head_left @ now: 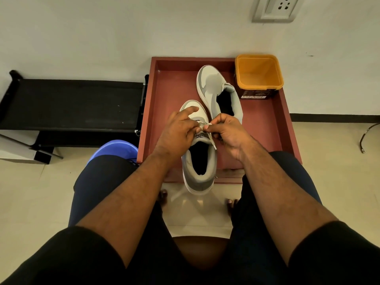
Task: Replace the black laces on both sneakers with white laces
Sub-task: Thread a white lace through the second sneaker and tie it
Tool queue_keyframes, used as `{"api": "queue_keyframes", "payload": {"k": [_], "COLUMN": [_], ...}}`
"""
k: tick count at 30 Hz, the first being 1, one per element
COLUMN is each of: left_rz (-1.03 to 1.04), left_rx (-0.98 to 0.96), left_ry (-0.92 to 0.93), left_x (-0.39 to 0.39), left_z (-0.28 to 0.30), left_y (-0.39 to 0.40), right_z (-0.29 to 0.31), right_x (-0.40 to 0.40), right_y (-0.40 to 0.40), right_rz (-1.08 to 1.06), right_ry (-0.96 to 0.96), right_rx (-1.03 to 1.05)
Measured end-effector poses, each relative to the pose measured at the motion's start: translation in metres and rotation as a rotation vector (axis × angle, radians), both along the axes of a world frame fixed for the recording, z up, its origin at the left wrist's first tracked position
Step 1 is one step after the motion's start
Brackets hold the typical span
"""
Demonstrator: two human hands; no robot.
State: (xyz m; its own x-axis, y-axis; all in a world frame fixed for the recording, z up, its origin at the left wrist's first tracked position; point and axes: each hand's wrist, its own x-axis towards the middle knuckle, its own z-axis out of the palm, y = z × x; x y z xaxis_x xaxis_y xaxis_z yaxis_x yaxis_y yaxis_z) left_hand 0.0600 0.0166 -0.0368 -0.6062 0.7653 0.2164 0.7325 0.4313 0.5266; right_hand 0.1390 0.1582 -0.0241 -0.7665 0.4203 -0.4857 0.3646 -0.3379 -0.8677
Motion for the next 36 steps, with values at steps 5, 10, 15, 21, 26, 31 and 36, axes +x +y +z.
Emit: {"api": "queue_keyframes", "payload": {"k": [5, 10, 15, 21, 26, 31, 36], "left_rz": [0.025, 0.127, 0.180, -0.008, -0.006, 0.046, 0.296], "left_rx": [-0.079, -0.067, 0.098, -0.044, -0.095, -0.143, 0.024], "left_ry": [0.131, 0.080, -0.097, 0.288, 0.320, 0.294, -0.065], "left_x": [0.003, 0.005, 0.003, 0.003, 0.002, 0.009, 0.011], "left_z": [-0.005, -0.014, -0.016, -0.002, 0.003, 0.008, 0.014], "left_y": [0.005, 0.009, 0.009, 0.000, -0.001, 0.007, 0.008], "right_z": [0.002, -0.001, -0.005, -0.008, -0.007, -0.004, -0.007], "right_x": [0.001, -0.001, -0.004, -0.005, -0.004, -0.004, -0.004], "right_y": [-0.003, -0.006, -0.008, -0.009, -0.008, -0.008, -0.007], "right_rz": [-0.014, -0.023, -0.050, -0.084, -0.078, -0.070, -0.041], "right_ry": [-0.001, -0.021, -0.011, -0.017, -0.005, -0.002, -0.068], "right_rx": [-0.019, 0.054, 0.016, -0.040, -0.031, -0.005, -0.013]}}
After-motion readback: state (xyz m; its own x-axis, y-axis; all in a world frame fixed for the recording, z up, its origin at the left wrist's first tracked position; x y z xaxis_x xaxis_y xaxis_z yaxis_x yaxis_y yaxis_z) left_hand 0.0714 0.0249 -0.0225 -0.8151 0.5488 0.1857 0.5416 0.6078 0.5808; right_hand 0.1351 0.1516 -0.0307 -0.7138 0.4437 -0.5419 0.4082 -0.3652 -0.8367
